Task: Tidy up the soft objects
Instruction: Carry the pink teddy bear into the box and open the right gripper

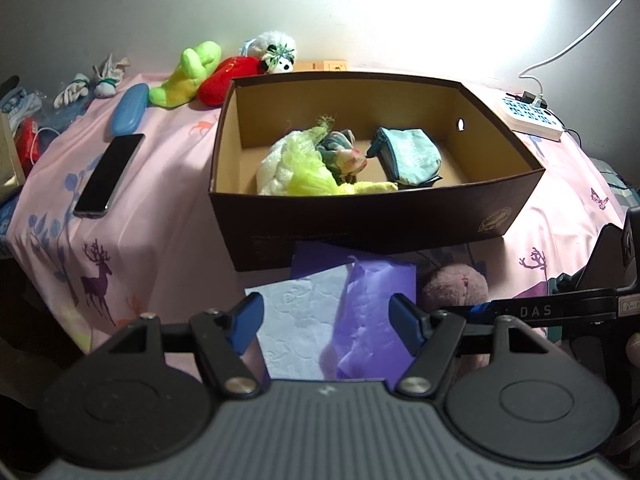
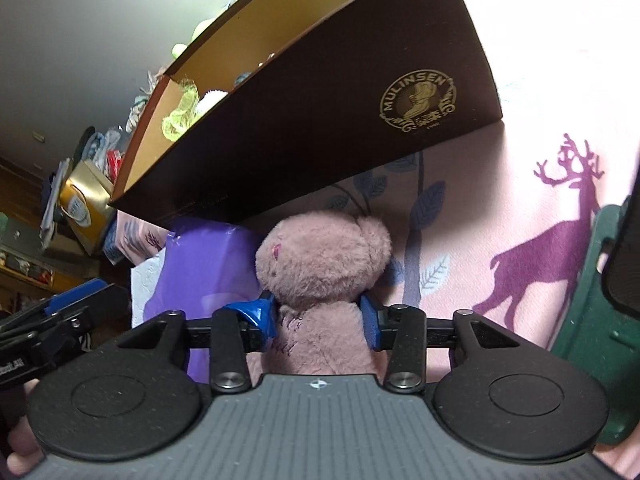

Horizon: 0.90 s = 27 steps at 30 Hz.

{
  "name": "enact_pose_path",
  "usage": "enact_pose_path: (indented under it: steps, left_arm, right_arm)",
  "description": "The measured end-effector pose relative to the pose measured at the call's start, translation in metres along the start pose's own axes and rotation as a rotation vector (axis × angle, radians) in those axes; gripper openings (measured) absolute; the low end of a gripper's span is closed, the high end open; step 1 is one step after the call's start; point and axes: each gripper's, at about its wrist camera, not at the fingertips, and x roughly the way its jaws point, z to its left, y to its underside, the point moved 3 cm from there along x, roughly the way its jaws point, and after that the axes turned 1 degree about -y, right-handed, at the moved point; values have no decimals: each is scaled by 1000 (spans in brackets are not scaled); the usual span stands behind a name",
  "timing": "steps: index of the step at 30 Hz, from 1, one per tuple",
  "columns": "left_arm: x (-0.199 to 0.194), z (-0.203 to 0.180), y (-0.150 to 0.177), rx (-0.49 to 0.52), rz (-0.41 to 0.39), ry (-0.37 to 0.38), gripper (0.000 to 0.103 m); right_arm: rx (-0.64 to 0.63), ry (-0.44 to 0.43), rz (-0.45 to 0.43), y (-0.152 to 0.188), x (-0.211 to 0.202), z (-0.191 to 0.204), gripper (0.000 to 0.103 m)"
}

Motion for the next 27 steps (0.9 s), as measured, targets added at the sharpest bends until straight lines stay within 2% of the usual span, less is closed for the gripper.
enact_pose_path:
  steps: [7, 11, 16, 19, 21, 23, 27]
  left_arm:
    - [8, -4, -9, 19, -5, 42, 72]
    - [13, -6, -14, 24, -8, 68, 72]
    - [16, -5, -17, 21, -14, 88, 72]
    - [19, -1, -18, 13, -10, 92, 72]
    - [20, 2, -18, 5, -10, 92, 72]
    - [20, 6, -17, -5, -11, 91, 72]
    - [17, 15, -15, -32, -15, 84, 72]
  right_arm:
    - [-18, -47, -95, 2, -62, 6, 23]
    - [-102, -20, -198, -20, -102, 21, 23]
    - [-245, 31, -357, -67, -130, 55, 24]
    - [-340, 98, -429, -100, -127, 76, 24]
    - [-427, 157, -455, -118, -110, 88, 24]
    - [-483, 209, -443, -134, -86, 95, 24]
    - [-547, 301, -357, -157, -24, 92, 24]
